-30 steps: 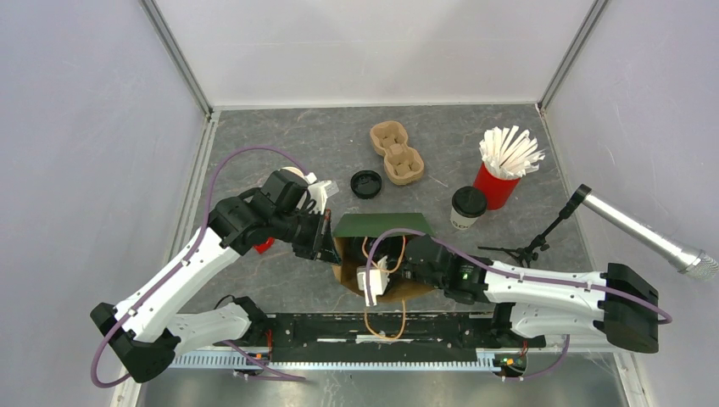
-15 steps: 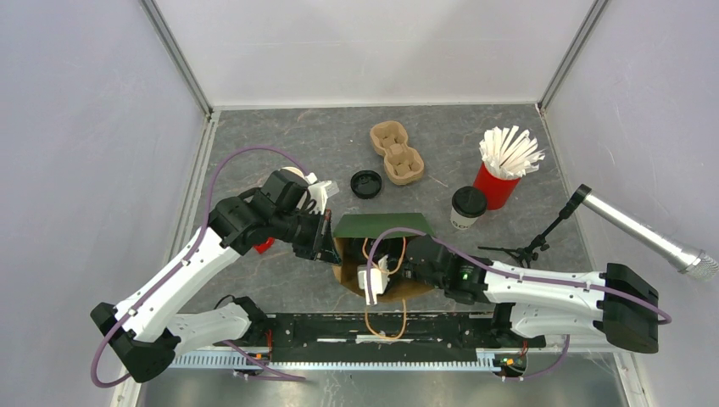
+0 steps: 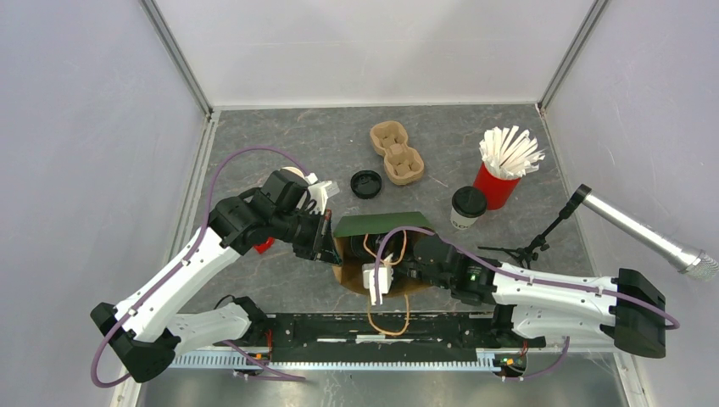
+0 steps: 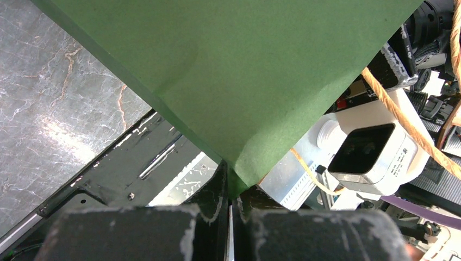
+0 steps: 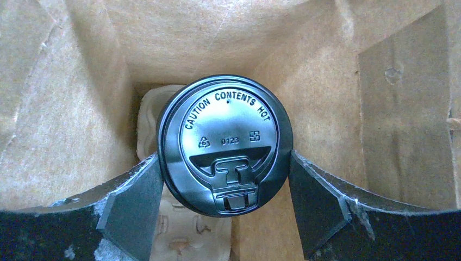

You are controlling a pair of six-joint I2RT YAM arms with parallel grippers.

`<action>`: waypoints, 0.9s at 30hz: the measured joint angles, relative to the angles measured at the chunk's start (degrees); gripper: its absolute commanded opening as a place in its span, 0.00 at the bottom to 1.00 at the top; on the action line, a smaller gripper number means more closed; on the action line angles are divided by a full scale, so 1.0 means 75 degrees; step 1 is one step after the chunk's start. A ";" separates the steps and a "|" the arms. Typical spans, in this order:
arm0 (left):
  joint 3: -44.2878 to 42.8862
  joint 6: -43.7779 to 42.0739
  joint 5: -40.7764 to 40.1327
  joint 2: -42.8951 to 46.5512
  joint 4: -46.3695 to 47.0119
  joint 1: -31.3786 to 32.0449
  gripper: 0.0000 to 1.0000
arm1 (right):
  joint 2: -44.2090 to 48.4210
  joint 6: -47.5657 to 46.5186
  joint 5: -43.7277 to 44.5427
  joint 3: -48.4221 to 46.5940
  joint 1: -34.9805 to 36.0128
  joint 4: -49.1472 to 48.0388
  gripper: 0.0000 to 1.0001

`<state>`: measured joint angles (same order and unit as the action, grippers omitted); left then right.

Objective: Pack the takeout coffee

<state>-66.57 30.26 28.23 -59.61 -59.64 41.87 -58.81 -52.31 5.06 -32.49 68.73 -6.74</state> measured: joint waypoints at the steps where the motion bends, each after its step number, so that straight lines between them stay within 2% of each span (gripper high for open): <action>1: 0.0000 0.0000 0.0000 0.0000 0.0000 0.0000 0.02 | 0.0000 0.0000 0.0015 0.0000 0.0000 -0.0017 0.62; 16: 0.0000 -0.0376 0.0090 -0.0006 -0.0006 0.0000 0.02 | -0.0589 -0.0096 0.0061 -0.0017 0.0000 -0.0755 0.63; 27: 0.0000 -0.0481 0.0242 -0.0099 -0.0006 0.0000 0.02 | -0.0822 -0.0082 -0.0318 -0.0172 -0.0003 -0.0434 0.64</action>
<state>-66.57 26.65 30.04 -60.36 -59.68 41.87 -64.97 -52.93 2.68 -33.78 68.71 -10.00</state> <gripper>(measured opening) 0.033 0.821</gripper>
